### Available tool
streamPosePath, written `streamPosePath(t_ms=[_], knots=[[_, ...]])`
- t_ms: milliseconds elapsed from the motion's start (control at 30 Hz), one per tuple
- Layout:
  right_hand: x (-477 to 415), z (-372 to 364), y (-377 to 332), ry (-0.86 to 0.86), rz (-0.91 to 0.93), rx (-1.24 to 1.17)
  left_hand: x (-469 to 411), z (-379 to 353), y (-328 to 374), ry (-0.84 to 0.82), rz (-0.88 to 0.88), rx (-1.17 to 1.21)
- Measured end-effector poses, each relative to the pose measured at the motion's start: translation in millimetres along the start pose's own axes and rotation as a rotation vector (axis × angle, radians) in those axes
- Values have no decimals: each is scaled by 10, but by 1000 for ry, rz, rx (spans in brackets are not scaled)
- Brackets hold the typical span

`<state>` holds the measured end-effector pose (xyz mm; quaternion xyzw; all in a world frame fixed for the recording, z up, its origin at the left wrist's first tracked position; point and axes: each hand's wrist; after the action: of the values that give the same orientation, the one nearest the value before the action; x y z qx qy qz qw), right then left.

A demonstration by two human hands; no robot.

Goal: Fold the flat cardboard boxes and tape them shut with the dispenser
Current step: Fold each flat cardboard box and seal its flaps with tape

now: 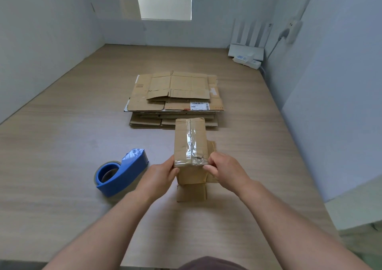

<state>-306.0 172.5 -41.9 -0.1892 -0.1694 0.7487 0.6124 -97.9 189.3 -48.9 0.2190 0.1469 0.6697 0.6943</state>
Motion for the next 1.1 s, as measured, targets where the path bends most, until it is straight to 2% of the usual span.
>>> streamPosePath(t_ms=[67, 167, 267, 367, 467, 733, 933, 1100], knots=[[9, -8, 5, 13, -47, -60, 23, -8, 16, 35, 76, 177], [24, -65, -37, 109, -184, -111, 20, -102, 82, 237, 282, 369], [33, -83, -77, 131, -264, -125, 53, -128, 159, 347, 366, 386], [4, 25, -57, 6, -241, -185, 79, -97, 148, 255, 278, 307], [-42, 172, -8, -88, -192, -205, 50, -41, 47, 135, 230, 335], [-49, 145, 45, -89, -81, 9, -99, 26, 11, 61, 100, 131], [-73, 119, 71, -53, -114, -31, -229, 76, 54, -29, 36, 74], [-77, 102, 85, -14, -129, -54, -203, 18, 64, 7, 58, 114]])
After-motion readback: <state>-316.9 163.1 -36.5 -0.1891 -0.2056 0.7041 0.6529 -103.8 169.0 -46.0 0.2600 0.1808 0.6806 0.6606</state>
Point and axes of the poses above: each hand's wrist, its own x-axis away from the middle knuckle, its own z-axis out of the back of the hand, y = z × x, and after that the axes turned 12 degrees about y, right-handed
